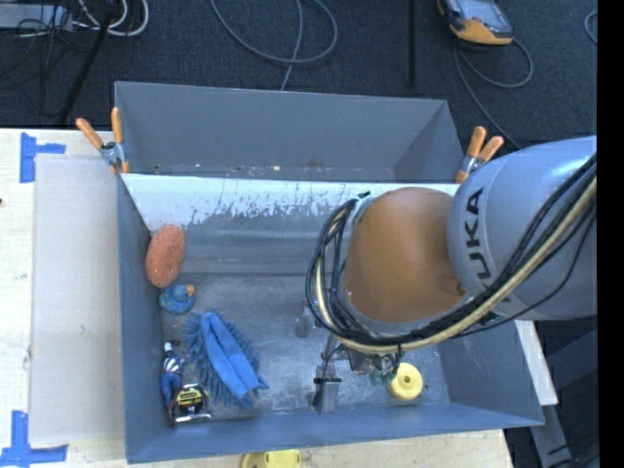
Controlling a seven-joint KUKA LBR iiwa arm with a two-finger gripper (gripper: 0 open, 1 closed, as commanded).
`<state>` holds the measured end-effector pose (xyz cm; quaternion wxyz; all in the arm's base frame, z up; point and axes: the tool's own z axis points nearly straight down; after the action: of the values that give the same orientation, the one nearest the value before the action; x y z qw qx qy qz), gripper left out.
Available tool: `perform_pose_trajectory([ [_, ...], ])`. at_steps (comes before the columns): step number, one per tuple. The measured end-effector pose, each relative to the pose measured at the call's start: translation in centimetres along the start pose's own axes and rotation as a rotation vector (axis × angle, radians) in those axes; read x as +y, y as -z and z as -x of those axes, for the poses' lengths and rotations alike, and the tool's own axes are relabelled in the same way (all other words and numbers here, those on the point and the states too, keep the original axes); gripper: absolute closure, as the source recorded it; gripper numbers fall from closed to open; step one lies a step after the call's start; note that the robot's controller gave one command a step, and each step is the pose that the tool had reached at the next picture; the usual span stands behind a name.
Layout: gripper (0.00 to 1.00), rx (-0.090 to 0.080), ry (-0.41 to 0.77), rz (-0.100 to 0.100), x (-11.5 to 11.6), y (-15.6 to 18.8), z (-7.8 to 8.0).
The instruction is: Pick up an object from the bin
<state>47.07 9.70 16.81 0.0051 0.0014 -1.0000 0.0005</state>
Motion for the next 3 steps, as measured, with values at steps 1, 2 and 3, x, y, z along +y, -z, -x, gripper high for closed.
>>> perform_pose_trajectory([
  [1, 0.0, -0.008, -0.004, 0.001, 0.0, 0.4, 0.2],
  [2, 0.0, -0.013, 0.058, 0.001, 4.8, -2.0, 2.7],
  [3, 0.0, -0.012, 0.113, 0.006, 6.3, -5.8, 3.6],
])
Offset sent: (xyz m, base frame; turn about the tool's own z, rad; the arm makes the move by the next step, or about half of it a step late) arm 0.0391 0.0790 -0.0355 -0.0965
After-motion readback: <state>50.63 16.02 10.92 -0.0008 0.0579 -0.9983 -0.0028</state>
